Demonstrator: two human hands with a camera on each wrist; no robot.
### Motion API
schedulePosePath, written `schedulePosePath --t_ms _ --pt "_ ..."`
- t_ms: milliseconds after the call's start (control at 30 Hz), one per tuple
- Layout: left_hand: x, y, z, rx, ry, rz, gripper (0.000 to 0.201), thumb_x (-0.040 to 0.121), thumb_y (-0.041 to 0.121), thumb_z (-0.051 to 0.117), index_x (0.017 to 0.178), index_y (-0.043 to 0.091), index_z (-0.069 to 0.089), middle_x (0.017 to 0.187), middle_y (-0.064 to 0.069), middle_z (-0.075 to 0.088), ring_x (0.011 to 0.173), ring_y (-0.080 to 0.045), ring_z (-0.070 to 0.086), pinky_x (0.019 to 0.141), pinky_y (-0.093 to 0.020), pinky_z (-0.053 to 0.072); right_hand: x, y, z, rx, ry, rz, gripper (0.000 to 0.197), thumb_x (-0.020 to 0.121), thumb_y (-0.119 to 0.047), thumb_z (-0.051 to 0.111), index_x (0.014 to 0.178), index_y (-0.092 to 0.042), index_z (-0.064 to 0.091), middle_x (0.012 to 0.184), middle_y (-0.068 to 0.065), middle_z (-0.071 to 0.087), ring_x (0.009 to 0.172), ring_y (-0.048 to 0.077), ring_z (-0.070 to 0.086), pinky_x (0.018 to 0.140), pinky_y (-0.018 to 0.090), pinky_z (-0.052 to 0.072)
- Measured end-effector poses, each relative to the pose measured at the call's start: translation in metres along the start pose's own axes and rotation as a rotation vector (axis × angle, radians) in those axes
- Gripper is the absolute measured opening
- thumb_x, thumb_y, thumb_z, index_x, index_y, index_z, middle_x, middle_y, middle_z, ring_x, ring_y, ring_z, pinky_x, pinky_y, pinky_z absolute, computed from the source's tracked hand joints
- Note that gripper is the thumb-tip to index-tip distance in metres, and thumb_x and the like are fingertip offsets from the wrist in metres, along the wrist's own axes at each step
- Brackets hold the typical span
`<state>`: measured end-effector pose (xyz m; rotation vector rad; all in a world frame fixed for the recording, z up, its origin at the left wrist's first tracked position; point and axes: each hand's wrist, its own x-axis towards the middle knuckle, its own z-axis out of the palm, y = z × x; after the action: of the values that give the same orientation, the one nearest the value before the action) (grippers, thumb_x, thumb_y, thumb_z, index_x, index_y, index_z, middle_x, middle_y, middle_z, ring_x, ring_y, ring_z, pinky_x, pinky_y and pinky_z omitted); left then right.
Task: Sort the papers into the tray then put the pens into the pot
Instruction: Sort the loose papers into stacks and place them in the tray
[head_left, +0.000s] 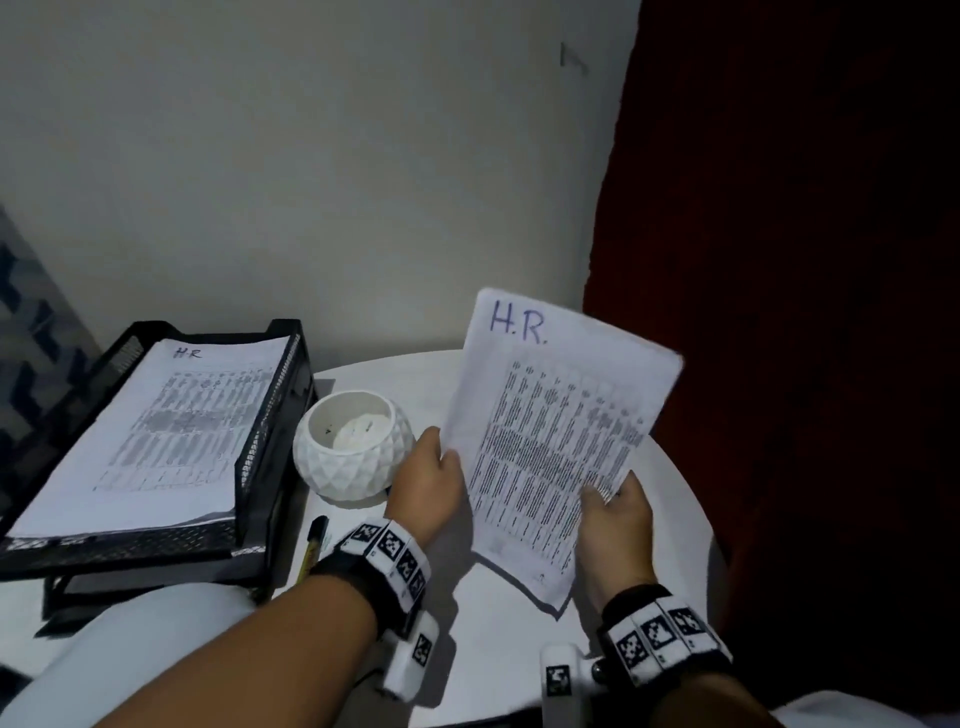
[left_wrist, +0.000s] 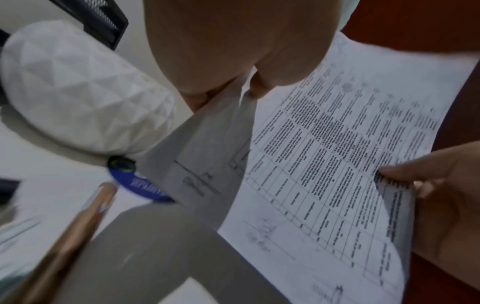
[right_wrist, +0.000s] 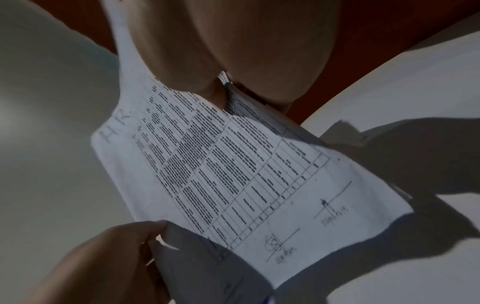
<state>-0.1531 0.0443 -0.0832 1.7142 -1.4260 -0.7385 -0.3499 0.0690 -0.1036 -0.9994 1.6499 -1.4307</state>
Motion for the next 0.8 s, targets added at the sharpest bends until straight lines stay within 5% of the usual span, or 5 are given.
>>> schedulePosePath --t_ms 300,667,700,733,800 --pt "-0.008 0.065 -0.125 0.017 0.215 0.225 0.008 0.101 0.018 0.046 0.106 0.017 0.052 0.091 0.001 0.065 0.087 -0.023 0.060 0.075 -0.035 0.048 -0.010 -0.071 -0.002 0.411 -0.225 0.017 0.030 0.102 -0.005 0.057 0.125 -0.024 0.062 0.097 0.007 0.082 0.085 0.022 0.079 0.068 0.032 0.063" --pt "-0.115 -0.078 -0.367 -0.432 0.326 -0.313 0.034 0.099 -0.004 0.044 0.128 0.003 0.061 0.126 -0.022 0.069 0.117 -0.040 0.066 0.108 -0.063 0.041 0.000 -0.025 -0.002 0.658 -0.399 0.273 0.036 0.101 -0.004 0.045 0.136 -0.014 0.039 0.140 0.051 0.038 0.128 0.066 0.043 0.075 0.012 0.057" --pt "-0.136 -0.096 -0.380 -0.442 0.341 -0.382 0.034 0.100 -0.006 0.041 0.129 0.000 0.058 0.126 -0.026 0.067 0.116 -0.043 0.066 0.107 -0.064 0.041 0.012 -0.011 -0.005 0.748 -0.528 0.291 0.046 0.102 -0.007 0.039 0.144 -0.017 0.025 0.149 0.051 0.009 0.135 0.074 0.017 0.037 -0.005 -0.021" --pt "-0.157 -0.112 -0.391 -0.445 0.349 -0.433 0.034 0.101 -0.007 0.039 0.130 -0.002 0.057 0.128 -0.029 0.065 0.115 -0.045 0.065 0.107 -0.065 0.040 0.017 0.000 -0.006 0.767 -0.520 0.285 0.060 0.096 -0.008 0.049 0.149 -0.022 0.024 0.153 0.047 0.007 0.136 0.073 0.021 0.101 0.090 0.022" --pt "-0.199 -0.149 -0.412 -0.403 0.366 -0.515 0.033 0.100 -0.006 0.041 0.129 -0.003 0.058 0.126 -0.031 0.066 0.115 -0.048 0.065 0.107 -0.068 0.039 0.020 -0.003 0.004 0.447 -0.402 0.311 0.078 0.076 -0.024 0.079 0.146 -0.029 0.047 0.139 0.019 0.063 0.118 0.040 0.070 0.069 0.043 0.064"
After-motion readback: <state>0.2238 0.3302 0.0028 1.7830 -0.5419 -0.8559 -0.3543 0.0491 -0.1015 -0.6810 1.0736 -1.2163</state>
